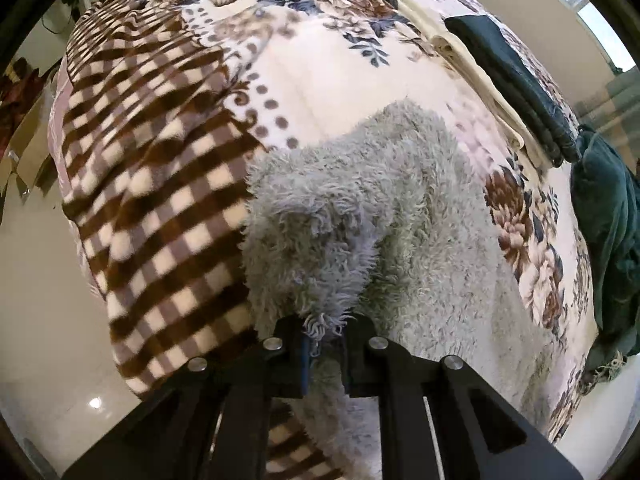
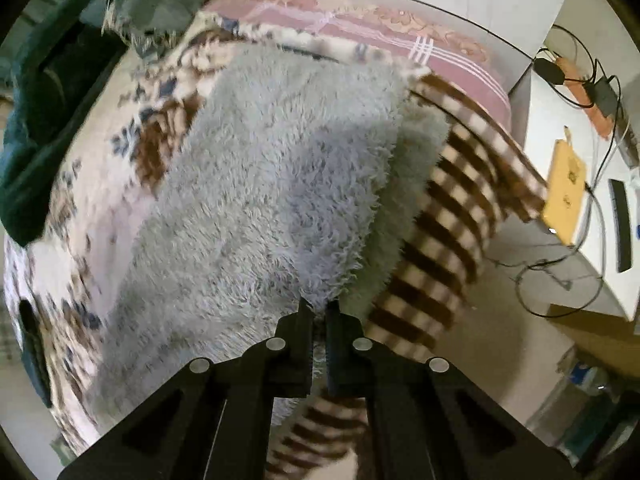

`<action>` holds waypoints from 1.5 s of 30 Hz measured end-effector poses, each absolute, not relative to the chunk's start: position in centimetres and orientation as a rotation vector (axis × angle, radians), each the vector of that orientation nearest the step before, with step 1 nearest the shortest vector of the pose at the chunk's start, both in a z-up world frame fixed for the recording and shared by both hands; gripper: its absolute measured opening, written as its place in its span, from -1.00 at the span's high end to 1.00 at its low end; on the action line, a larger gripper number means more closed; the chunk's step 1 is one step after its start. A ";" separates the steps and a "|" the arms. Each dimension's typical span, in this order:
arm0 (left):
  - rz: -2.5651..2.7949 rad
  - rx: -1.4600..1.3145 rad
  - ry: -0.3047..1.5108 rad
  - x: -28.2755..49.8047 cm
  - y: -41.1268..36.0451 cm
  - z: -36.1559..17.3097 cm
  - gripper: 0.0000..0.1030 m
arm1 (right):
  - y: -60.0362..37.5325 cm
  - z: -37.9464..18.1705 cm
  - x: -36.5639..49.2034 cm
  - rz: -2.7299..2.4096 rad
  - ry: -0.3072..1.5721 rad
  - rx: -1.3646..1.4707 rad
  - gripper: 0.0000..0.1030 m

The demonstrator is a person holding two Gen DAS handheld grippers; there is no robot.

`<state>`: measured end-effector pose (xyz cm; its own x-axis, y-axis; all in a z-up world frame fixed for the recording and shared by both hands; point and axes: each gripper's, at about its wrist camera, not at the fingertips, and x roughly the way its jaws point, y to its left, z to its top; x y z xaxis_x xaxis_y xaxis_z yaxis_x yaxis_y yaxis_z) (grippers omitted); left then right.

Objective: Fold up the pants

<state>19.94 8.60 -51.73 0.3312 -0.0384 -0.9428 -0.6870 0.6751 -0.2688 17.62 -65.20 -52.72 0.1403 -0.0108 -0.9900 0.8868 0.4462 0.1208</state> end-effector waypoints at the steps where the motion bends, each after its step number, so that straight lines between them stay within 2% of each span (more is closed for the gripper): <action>1: 0.479 -0.747 1.176 19.9 9.0 -51.7 0.83 | -65.4 -53.2 17.7 -0.797 1.296 0.892 0.90; 5: 0.464 -0.782 1.195 19.9 9.7 -52.2 0.77 | -65.7 -58.1 17.5 -0.701 1.519 0.924 0.70; 6: 0.461 -0.805 1.203 19.8 9.7 -52.3 0.77 | -66.1 -58.2 17.1 -0.694 1.514 0.945 0.70; 9: 0.443 -0.780 1.240 19.9 8.8 -51.7 0.69 | -68.8 -55.6 16.1 -0.753 1.340 0.978 0.42; 10: 0.438 -0.765 1.240 20.0 8.5 -51.5 0.48 | -70.2 -54.5 15.6 -0.802 1.267 0.986 0.29; 11: 0.437 -0.740 1.239 20.0 8.1 -51.3 0.08 | -71.6 -53.8 15.3 -0.851 1.211 1.002 0.22; 12: 0.437 -0.708 1.240 20.1 7.6 -51.2 -0.18 | -72.7 -53.7 15.2 -0.871 1.184 1.023 0.22; 13: 0.435 -0.698 1.241 20.2 7.4 -51.3 -0.57 | -73.9 -53.9 15.2 -0.895 1.171 1.046 0.22; 14: 0.437 -0.694 1.243 20.3 7.2 -51.5 -0.61 | -75.3 -54.4 15.2 -0.921 1.150 1.077 0.22; 18: 0.477 -0.755 1.276 20.5 7.1 -53.0 -0.61 | -77.9 -55.2 16.4 -0.928 1.120 1.032 0.26; 19: 0.481 -0.761 1.276 20.6 7.0 -53.1 -0.61 | -78.0 -55.5 17.1 -0.926 1.151 0.987 0.74; 20: 0.483 -0.758 1.277 20.7 6.8 -53.3 -0.61 | -77.8 -55.6 17.6 -0.917 1.163 0.944 0.98; 25: 0.485 -0.711 1.286 21.2 6.1 -53.4 -0.61 | -76.0 -52.3 17.6 -0.970 1.090 0.811 0.99; 28: 0.477 -0.704 1.288 21.1 6.0 -53.4 -0.61 | -76.7 -52.0 16.8 -0.913 1.081 0.882 0.96; 30: 0.475 -0.702 1.287 21.0 6.0 -53.4 -0.61 | -77.2 -53.2 17.4 -0.862 1.150 0.936 0.53; 31: 0.477 -0.696 1.287 21.0 6.0 -53.3 -0.61 | -77.3 -53.8 17.5 -0.851 1.172 0.952 0.04; 32: 0.478 -0.693 1.285 21.0 5.8 -53.3 -0.61 | -77.3 -54.2 17.5 -0.838 1.170 0.972 -0.03; 34: 0.476 -0.681 1.282 21.0 5.7 -53.2 -0.61 | -77.5 -55.4 17.7 -0.840 1.178 1.001 -0.01; 36: 0.478 -0.679 1.278 21.1 5.6 -53.1 -0.61 | -77.5 -55.9 18.1 -0.875 1.185 0.960 0.86; 37: 0.478 -0.678 1.278 21.2 5.6 -53.1 -0.61 | -77.4 -55.7 18.3 -0.903 1.178 0.910 0.91; 41: 0.483 -0.665 1.274 21.2 5.9 -52.9 -0.61 | -77.1 -53.5 17.6 -1.040 1.136 0.771 0.92; 43: 0.485 -0.656 1.272 21.2 6.1 -52.9 -0.61 | -77.6 -54.7 17.2 -0.999 1.211 0.806 0.91; 45: 0.492 -0.658 1.276 21.0 6.3 -53.2 -0.61 | -77.5 -55.8 17.5 -0.948 1.303 0.823 0.75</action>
